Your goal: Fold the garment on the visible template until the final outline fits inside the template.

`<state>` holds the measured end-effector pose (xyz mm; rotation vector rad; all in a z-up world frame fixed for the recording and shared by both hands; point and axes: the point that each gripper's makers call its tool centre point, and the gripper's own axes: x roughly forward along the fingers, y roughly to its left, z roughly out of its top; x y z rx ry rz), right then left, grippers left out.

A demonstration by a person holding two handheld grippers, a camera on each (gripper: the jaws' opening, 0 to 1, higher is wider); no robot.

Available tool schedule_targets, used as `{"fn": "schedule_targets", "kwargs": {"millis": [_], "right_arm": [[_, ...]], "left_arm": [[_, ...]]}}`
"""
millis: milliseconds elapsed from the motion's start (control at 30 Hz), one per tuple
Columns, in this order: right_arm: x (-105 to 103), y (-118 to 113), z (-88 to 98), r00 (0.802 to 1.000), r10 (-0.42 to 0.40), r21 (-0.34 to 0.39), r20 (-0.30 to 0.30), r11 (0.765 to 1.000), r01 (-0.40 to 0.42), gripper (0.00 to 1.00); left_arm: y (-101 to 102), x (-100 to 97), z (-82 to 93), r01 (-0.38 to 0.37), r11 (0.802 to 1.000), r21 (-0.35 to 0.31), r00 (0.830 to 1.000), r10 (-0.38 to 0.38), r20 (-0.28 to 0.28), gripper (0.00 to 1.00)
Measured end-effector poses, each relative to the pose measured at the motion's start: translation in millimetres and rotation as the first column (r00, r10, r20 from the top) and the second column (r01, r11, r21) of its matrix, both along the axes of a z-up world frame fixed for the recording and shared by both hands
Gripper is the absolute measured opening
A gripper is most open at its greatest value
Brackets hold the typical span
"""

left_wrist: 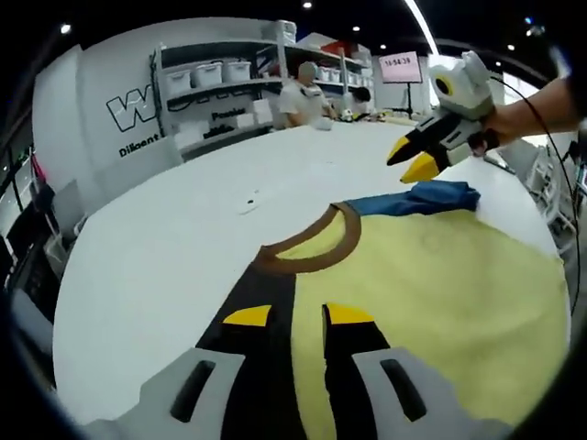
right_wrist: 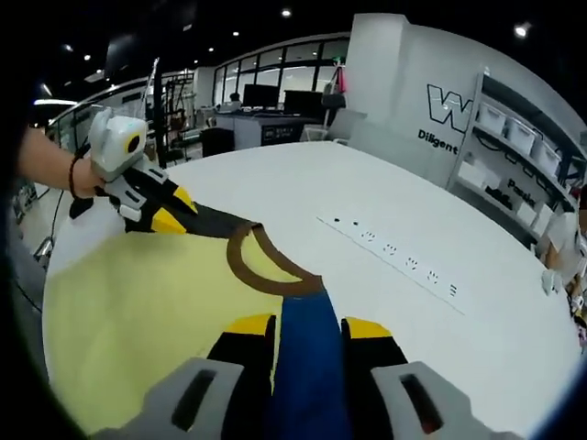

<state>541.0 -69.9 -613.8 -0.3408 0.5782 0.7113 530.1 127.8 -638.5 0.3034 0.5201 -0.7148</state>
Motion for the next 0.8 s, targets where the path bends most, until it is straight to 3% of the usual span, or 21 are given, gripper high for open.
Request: {"fn": "schedule_targets", "kwargs": {"millis": [67,267,367,433,533,633,700,800], "right_arm": [[-5,-6,-5.5,1.000,0.009,-0.034,-0.001,0.999,-0.009,0.24],[-11,-18,-7.9,1.000,-0.006,-0.027,-0.008,1.000,0.006,0.25],[-13,-37,-10.6,0.999,-0.051,-0.015,0.013,0.999,0.051,0.22],[-17,-45,-15.5,0.998,-0.067,-0.009,-0.008,0.998,0.067,0.24],[-23,-60,-25.1,0.996,-0.079,-0.013,-0.028,0.997,0.079,0.24],[-31,-65,-28.7,0.995,-0.091,-0.016,-0.048,0.996,0.090,0.24],[-36,-68,-32.1,0.993,-0.100,-0.022,-0.055,0.995,0.099,0.25],[-48,-66,-38.2,0.994,-0.077,-0.032,-0.073,0.997,0.074,0.24]], "left_arm": [[3,-7.8,-1.5,-0.008,1.000,-0.018,1.000,0.008,-0.015,0.16],[9,-21.4,1.9,-0.015,0.999,-0.046,1.000,0.015,-0.012,0.16],[12,-32.1,6.6,-0.014,0.997,-0.080,1.000,0.014,0.003,0.16],[12,-36.9,5.8,-0.008,0.997,-0.076,1.000,0.008,0.000,0.17],[13,-44.2,10.5,-0.018,0.992,-0.122,1.000,0.018,0.002,0.19],[14,-52.3,9.8,-0.019,0.992,-0.122,1.000,0.019,0.000,0.20],[19,-56.3,9.1,-0.035,0.995,-0.089,0.999,0.038,0.033,0.24],[21,-65.4,10.7,-0.055,0.992,-0.116,0.998,0.058,0.027,0.27]]}}
